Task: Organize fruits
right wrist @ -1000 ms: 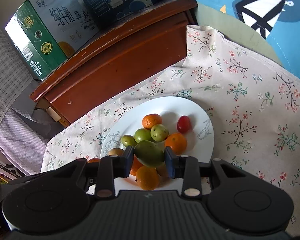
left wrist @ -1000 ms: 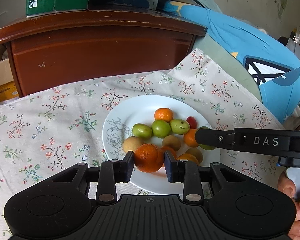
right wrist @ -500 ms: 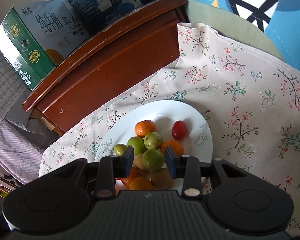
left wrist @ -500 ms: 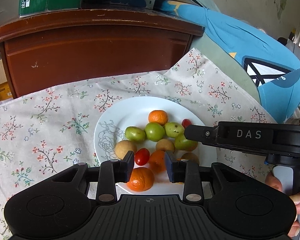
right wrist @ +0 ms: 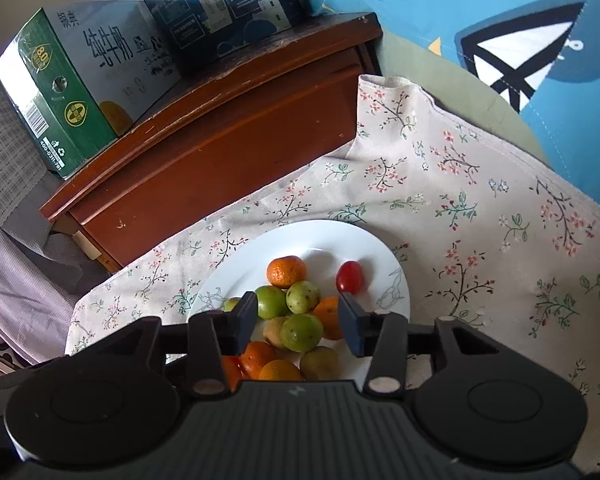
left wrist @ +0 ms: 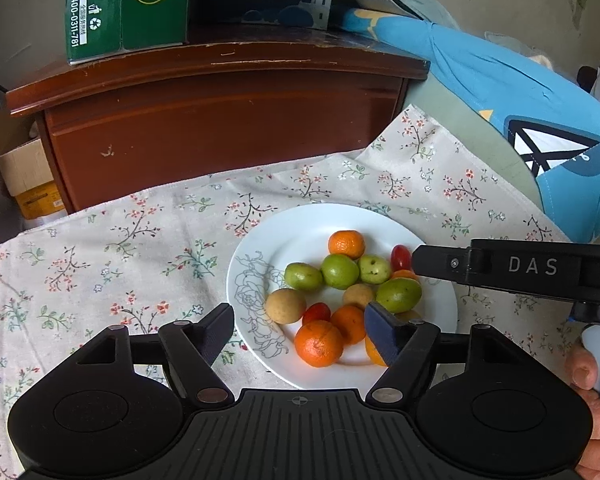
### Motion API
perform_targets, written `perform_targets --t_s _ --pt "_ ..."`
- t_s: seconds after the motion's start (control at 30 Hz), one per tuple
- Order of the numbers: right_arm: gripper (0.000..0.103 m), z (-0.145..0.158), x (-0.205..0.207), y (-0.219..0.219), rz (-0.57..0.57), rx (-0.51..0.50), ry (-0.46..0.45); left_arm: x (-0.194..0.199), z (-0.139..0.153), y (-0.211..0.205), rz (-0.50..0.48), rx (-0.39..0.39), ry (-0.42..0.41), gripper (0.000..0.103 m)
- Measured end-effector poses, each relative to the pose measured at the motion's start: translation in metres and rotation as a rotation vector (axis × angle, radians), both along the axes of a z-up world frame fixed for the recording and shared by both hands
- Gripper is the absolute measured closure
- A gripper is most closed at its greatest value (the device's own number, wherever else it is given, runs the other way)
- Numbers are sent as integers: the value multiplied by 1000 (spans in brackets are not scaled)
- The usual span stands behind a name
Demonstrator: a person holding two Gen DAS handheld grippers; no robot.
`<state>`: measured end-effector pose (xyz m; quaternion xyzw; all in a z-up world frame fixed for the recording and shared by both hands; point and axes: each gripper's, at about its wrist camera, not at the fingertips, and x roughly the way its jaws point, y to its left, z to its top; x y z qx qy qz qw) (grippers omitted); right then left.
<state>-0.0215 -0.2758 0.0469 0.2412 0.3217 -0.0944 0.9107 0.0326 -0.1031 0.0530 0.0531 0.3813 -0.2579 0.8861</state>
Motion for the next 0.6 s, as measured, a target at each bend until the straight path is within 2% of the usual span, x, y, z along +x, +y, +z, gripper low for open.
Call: perform_targets --t_s 0.17,0.37,0.5,0.6 --pt "48 12 -8 6 -7 -44 24 -3 8 9 30 5 17 23" --pt "47 24 -19 9 -14 -71 49 -10 19 18 43 22 6 22" --pt "42 31 -29 11 -17 -90 59 -15 26 23 43 28 -1 22" --pt "41 37 -37 13 -16 -99 60 -19 31 26 44 30 -9 17"
